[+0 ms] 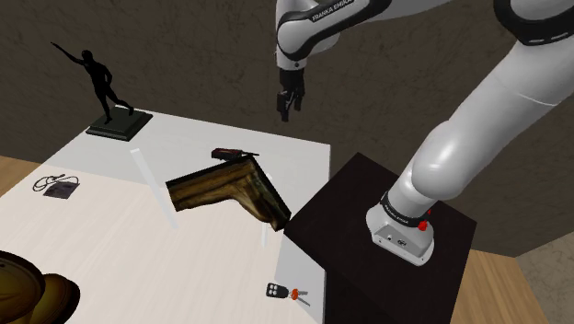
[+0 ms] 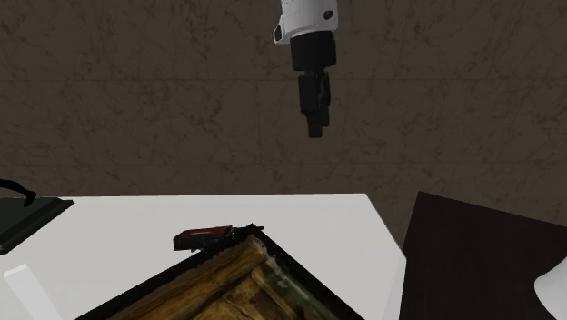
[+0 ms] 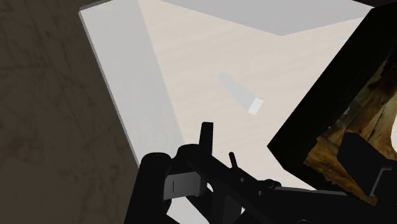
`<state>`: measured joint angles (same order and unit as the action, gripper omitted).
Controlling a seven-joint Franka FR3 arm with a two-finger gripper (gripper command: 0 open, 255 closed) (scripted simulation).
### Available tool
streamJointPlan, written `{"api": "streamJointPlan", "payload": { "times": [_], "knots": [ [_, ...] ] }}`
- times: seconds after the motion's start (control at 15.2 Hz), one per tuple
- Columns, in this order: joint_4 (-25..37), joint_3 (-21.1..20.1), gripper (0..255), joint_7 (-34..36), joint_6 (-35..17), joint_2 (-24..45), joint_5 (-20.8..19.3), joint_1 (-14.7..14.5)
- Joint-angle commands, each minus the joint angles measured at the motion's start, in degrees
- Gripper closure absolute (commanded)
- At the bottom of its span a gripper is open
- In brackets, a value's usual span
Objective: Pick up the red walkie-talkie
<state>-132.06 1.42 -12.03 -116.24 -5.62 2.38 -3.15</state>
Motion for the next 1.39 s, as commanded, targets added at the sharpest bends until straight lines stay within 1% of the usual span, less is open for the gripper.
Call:
{"api": "streamJointPlan", "payload": {
  "times": [0.0,0.26,0.59,0.92,1.19,1.32],
  "knots": [
    [1.85,0.03,0,-1.98,-2.14,4.39,-0.10,-0.13],
    [6.70,-0.56,0,-4.89,-5.60,13.46,-0.19,-0.63],
    [14.17,-1.55,0,-7.99,-8.50,24.73,-0.75,-1.20],
    [23.23,-2.55,0,-10.56,-9.80,35.97,-1.83,-1.94],
    [31.76,-3.26,0,-12.40,-9.68,45.07,-2.96,-2.76],
    [33.24,-3.33,0,-12.66,-10.03,47.00,-3.14,-2.92]
  ]
}}
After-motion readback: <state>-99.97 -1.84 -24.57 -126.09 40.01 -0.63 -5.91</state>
